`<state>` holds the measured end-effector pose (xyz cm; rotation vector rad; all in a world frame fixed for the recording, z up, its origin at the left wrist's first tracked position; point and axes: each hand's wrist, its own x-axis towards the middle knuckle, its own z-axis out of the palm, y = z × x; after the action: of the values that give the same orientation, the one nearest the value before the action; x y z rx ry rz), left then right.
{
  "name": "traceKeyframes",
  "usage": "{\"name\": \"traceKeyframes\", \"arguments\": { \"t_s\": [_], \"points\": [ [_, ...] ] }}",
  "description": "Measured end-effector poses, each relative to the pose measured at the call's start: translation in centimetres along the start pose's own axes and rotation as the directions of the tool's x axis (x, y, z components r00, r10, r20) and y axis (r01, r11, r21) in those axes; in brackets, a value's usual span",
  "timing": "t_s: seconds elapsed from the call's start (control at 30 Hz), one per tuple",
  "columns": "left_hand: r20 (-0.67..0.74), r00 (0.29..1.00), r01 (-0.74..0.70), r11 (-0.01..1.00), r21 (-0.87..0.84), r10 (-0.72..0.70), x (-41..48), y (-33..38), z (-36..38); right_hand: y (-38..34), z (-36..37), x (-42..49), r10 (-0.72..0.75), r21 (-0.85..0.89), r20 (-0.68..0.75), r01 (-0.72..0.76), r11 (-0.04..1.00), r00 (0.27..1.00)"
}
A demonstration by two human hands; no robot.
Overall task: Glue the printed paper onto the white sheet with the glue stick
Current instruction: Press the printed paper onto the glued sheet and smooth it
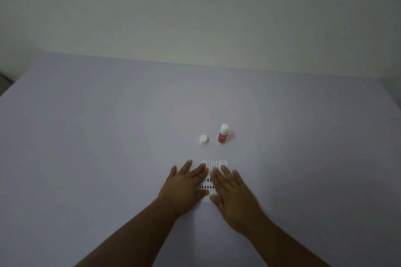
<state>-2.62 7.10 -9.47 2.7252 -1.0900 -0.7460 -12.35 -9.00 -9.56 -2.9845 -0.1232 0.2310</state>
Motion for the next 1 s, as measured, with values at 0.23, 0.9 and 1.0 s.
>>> {"name": "traceKeyframes", "arguments": {
  "t_s": [0.23,0.9,1.0],
  "points": [
    [-0.005,1.000,-0.004,1.000,-0.002,0.004,0.0,0.0,0.0,1.4,-0.2,1.2,0.012,0.023,0.009,-0.013,1.000,1.000],
    [-0.137,0.990,-0.047,0.999,-0.018,0.044,-0.7,-0.5,2.3,0.1,0.8,-2.0,-0.103,0.023,0.031,0.102,0.995,0.994],
    [-0.149,0.987,-0.053,0.999,-0.005,0.051,-0.7,-0.5,2.4,0.8,0.2,-0.2,-0.038,-0.011,0.001,0.038,0.999,0.999]
  ]
}}
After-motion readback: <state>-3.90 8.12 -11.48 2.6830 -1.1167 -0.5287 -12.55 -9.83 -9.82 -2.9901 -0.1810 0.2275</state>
